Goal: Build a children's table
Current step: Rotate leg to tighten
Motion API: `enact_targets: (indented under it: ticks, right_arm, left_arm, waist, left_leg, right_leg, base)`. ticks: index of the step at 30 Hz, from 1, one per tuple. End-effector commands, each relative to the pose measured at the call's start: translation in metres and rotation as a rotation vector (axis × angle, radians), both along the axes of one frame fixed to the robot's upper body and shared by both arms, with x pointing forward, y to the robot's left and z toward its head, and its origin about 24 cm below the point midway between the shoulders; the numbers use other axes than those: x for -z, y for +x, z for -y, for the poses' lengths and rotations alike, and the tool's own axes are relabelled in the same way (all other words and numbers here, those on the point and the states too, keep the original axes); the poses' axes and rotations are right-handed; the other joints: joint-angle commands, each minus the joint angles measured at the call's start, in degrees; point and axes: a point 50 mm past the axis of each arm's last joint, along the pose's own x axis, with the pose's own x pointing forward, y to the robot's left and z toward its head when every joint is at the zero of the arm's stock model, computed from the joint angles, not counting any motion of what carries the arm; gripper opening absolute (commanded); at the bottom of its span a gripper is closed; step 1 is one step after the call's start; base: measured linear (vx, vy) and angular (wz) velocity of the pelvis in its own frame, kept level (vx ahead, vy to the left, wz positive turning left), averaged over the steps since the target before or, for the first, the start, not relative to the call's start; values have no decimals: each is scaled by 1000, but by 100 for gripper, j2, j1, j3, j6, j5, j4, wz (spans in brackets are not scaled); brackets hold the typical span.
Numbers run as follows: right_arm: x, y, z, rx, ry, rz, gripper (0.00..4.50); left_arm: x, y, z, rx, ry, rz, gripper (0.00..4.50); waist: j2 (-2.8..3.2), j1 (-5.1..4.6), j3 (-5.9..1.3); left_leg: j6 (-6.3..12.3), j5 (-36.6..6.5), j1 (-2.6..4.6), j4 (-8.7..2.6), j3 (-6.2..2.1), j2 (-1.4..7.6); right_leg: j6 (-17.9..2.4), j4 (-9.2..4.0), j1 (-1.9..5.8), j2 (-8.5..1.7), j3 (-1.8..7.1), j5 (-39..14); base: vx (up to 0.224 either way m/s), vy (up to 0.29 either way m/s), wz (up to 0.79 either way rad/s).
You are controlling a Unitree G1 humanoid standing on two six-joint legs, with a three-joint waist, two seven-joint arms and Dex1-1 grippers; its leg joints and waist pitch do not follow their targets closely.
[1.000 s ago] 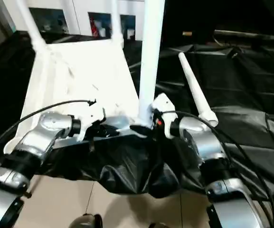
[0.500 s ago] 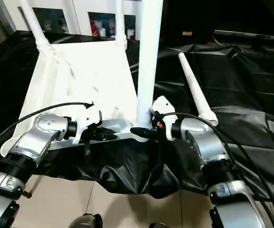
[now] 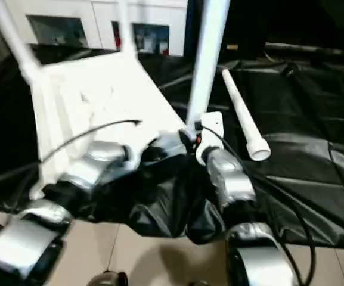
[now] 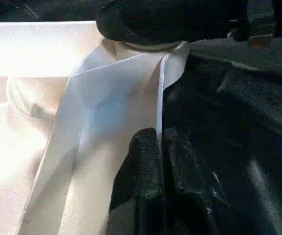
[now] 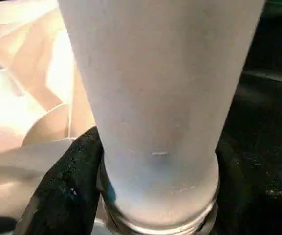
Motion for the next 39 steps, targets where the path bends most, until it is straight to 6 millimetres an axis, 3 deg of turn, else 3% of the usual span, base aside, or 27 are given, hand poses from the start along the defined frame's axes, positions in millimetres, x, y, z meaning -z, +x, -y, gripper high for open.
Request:
enact_targets:
  ticks: [1,2,8,13,14,17,20,27,33,39]
  right_arm:
    - [34,-17,-29,-91,40,-149,274]
    - [31,-16,-32,-103,67,-132,330]
    - [19,-9,-27,-136,60,-70,387]
    - [5,-7,-13,-303,4,-4,387]
    - [-2,-9,-6,-403,-32,17,387]
    - [-13,-15,5,-562,-75,44,387]
    - [-18,-19,12,-659,-106,44,387]
    - [-25,-27,24,-830,-160,15,387]
    - [-23,-31,23,-881,-171,-7,328]
    - [-20,-34,20,-887,-128,-16,281]
  left_arm:
    - [-8,6,7,-76,-58,48,0]
    - [-9,5,10,-57,-66,60,0]
    - [-10,5,5,-16,-54,69,0]
    - [-10,-1,-5,108,-49,76,0]
    - [-9,-5,-11,174,-51,66,0]
    - [-5,-13,-22,260,-31,33,0]
    - [-4,-17,-28,316,-19,21,0]
    - [-7,-27,-42,414,-33,-6,0]
    - [-6,-29,-49,429,-25,-14,0]
    - [-6,-30,-49,421,-31,-19,0]
  waist:
    - [-35,-19,-377]
    - [-37,-17,-380]
    - [-53,-22,-357]
    - [-72,-31,-370]
    - [-99,-32,-365]
    - [-74,9,-390]
    - [-53,37,-414]
    - [-76,45,-386]
    - [-85,43,-373]
    - [-88,43,-376]
  left_leg:
    - [153,-1390,95,-383,-123,210]
    - [174,-1399,101,-383,-120,208]
    - [219,-1553,92,-404,-126,214]
    - [338,-1334,50,-380,-118,210]
    - [406,-1206,47,-369,-116,207]
    - [612,-892,33,-324,-95,240]
    - [690,-732,60,-301,-78,258]
    - [617,-1037,63,-316,-67,272]
    - [514,-1065,71,-327,-68,273]
    - [552,-972,61,-318,-67,267]
  right_leg:
    - [-1073,-492,222,-371,254,-1306]
    - [-1058,-496,225,-364,250,-1286]
    - [-980,-537,212,-376,245,-1633]
    - [-1002,-509,242,-370,248,-1333]
    - [-1083,-493,262,-356,231,-1146]
    - [-1261,-401,267,-341,224,-542]
    - [-1470,-337,240,-330,221,-159]
    - [-1510,-361,234,-354,226,-458]
    - [-1448,-376,220,-362,238,-666]
    - [-1439,-362,224,-357,238,-550]
  base:
    - [0,0,0]
    - [0,0,0]
    - [0,0,0]
    - [0,0,0]
    - [0,0,0]
    - [0,0,0]
    - [0,0,0]
    - [0,0,0]
    - [0,0,0]
    - [0,0,0]
